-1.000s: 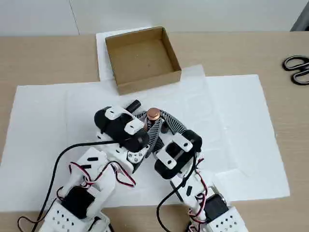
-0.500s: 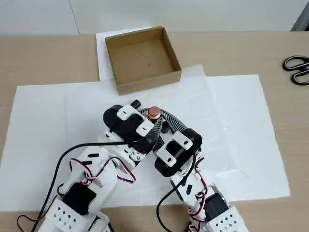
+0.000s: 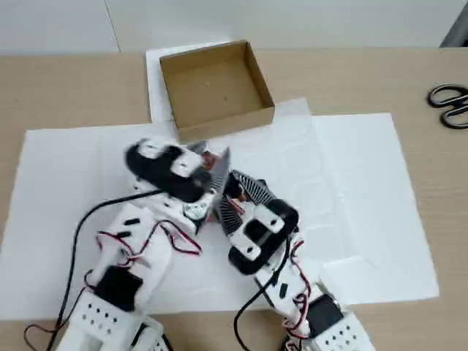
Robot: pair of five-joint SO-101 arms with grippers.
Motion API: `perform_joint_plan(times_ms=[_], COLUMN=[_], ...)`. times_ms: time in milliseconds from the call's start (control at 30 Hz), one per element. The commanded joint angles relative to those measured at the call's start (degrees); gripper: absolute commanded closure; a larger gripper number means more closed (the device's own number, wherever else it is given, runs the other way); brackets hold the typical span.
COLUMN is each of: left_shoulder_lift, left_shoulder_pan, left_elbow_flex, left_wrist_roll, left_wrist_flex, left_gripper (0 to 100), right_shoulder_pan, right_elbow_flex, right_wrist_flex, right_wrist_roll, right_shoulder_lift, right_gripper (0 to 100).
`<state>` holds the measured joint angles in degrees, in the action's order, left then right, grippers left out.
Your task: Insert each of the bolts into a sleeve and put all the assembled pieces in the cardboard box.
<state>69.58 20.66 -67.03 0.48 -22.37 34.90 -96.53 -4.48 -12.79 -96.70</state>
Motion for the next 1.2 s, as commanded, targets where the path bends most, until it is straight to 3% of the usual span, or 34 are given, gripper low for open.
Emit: perform_joint_plan(times_ms=[0, 567, 800, 933, 1033, 1167], left_shoulder_lift=[0.0, 0.26, 0.35, 0.44, 1.14, 5.98], left_shoulder_pan=[-4.4, 6.42, 5.63, 1.23, -3.87, -9.41], left_elbow_flex=[2.24, 24.75, 29.76, 32.75, 33.45, 27.21], left_wrist_roll=[1.49, 7.74, 7.82, 8.0, 10.81, 11.87], left_wrist_flex=[1.14, -26.55, -21.19, -17.85, -17.93, -19.6], left_gripper=[90, 89, 90, 91, 100, 99], right_shoulder_pan=[-0.48, -0.48, -0.57, -0.57, -0.57, -0.57], right_elbow_flex=[0.0, -0.18, 0.0, 0.0, 0.0, 0.0], right_wrist_flex=[0.22, 0.22, 0.84, 3.3, 6.2, 10.07], right_wrist_roll=[-0.26, -0.26, -0.26, -0.26, -0.26, -0.35], right_shoulder_lift=[-0.92, -0.84, -0.92, -0.92, -0.92, -0.92], right_gripper=[99.5, 99.5, 99.5, 99.5, 99.5, 99.5])
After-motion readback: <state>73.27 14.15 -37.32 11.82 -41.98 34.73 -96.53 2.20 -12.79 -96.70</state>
